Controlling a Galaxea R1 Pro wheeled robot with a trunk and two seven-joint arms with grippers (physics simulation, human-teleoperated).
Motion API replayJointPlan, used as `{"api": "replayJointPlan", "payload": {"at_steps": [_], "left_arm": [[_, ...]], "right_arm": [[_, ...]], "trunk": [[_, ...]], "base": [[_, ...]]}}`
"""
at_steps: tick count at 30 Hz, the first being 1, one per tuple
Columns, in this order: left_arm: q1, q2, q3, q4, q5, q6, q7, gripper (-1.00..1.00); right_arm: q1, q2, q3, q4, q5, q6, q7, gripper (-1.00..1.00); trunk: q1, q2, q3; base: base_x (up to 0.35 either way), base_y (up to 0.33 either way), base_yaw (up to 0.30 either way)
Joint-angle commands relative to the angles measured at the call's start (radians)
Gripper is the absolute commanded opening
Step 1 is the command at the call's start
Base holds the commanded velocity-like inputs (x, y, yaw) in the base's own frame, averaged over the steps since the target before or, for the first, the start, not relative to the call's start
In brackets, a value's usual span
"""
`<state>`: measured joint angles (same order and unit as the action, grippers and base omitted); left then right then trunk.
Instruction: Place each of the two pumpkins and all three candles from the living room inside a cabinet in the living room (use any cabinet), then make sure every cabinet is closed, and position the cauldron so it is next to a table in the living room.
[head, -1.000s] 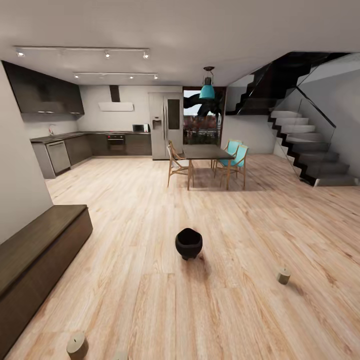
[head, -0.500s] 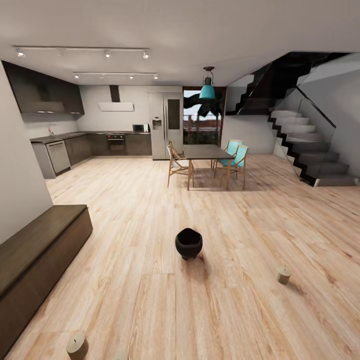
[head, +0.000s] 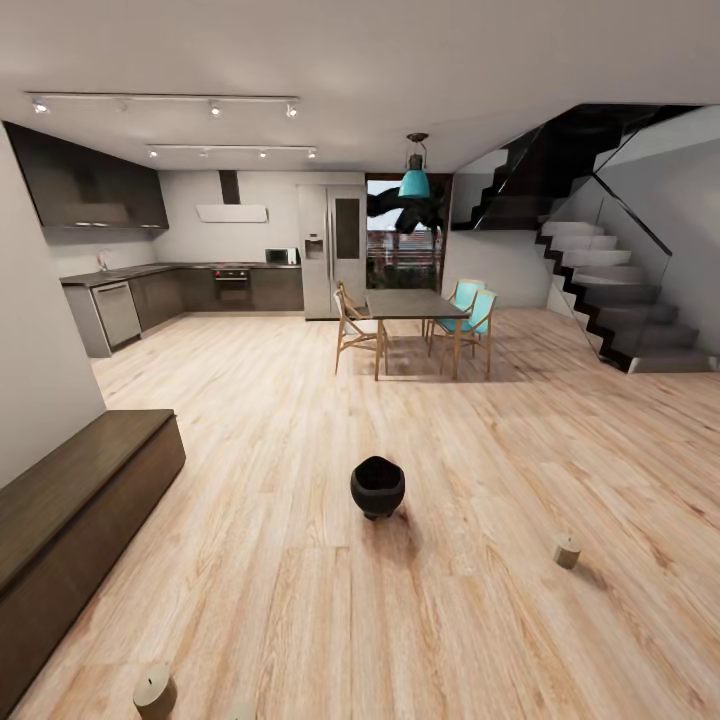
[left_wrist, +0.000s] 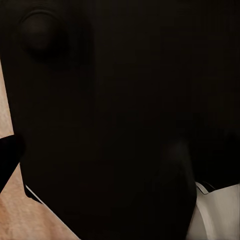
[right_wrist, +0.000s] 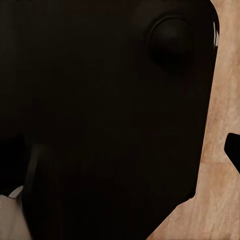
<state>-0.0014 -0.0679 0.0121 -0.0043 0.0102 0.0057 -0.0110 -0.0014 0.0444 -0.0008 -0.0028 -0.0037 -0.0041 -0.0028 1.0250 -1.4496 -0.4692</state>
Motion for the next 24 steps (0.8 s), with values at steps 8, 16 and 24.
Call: {"api": "replayJointPlan", "payload": {"at_steps": [8, 16, 24], "left_arm": [[0.000, 0.000, 0.002, -0.025, 0.001, -0.011, 0.005, 1.00], [0.000, 0.000, 0.002, -0.028, 0.003, -0.043, 0.009, 1.00], [0.000, 0.000, -0.001, -0.025, 0.005, -0.116, 0.009, 1.00]], "right_arm": [[0.000, 0.000, -0.002, 0.000, -0.004, -0.001, 0.000, 1.00], [0.000, -0.002, 0.001, -0.001, 0.000, -0.002, 0.000, 1.00], [0.000, 0.001, 0.004, -0.001, 0.008, -0.055, 0.000, 1.00]], "trunk": [[0.000, 0.000, -0.001], [0.000, 0.000, -0.001], [0.000, 0.000, -0.001]], "base": [[0.065, -0.119, 0.000], [0.003, -0.135, -0.002], [-0.011, -0.008, 0.025]]}}
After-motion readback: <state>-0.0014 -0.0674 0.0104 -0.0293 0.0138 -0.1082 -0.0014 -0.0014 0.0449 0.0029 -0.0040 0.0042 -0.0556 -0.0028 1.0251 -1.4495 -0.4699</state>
